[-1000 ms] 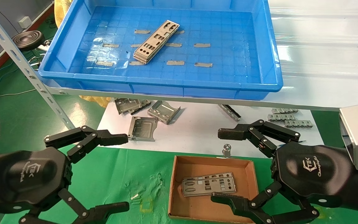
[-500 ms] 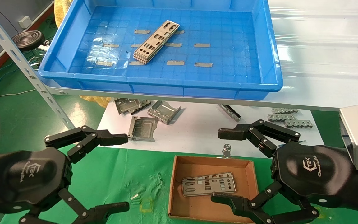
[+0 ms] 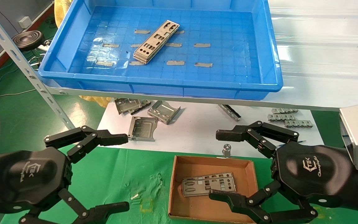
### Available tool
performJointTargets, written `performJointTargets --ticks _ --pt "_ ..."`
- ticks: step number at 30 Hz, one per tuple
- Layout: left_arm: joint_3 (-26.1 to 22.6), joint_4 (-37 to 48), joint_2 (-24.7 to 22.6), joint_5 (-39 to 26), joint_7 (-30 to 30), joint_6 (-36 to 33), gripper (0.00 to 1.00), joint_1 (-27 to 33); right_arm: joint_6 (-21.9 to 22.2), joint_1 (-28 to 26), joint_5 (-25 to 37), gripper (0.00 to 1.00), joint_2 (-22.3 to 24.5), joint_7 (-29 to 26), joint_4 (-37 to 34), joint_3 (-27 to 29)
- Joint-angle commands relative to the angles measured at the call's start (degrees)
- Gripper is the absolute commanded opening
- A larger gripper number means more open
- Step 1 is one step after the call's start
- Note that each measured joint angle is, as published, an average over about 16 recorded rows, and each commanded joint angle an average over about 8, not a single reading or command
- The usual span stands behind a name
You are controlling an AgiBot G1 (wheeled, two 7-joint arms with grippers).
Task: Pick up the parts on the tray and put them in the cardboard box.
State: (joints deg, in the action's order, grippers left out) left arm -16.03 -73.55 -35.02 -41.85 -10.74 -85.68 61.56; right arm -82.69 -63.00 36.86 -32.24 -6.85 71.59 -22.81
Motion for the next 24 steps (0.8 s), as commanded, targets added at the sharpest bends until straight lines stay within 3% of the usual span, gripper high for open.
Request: performJointTargets --ticks 1,6,9,24 --pt "0.0 0.0 0.0 0.0 0.0 0.0 1.0 0.0 0.0 0.0 0.0 0.11 0.0 0.0 0.0 0.0" --pt "0.0 0.0 0.0 0.0 0.0 0.0 1.0 0.0 0.0 0.0 0.0 0.7 0.0 0.0 0.0 0.0" --pt "0.0 0.0 0.0 0.0 0.0 0.0 1.0 0.0 0.0 0.0 0.0 0.98 0.0 0.0 0.0 0.0" --pt "0.0 0.0 0.0 0.0 0.0 0.0 1.0 0.0 0.0 0.0 0.0 1.0 0.0 0.0 0.0 0.0"
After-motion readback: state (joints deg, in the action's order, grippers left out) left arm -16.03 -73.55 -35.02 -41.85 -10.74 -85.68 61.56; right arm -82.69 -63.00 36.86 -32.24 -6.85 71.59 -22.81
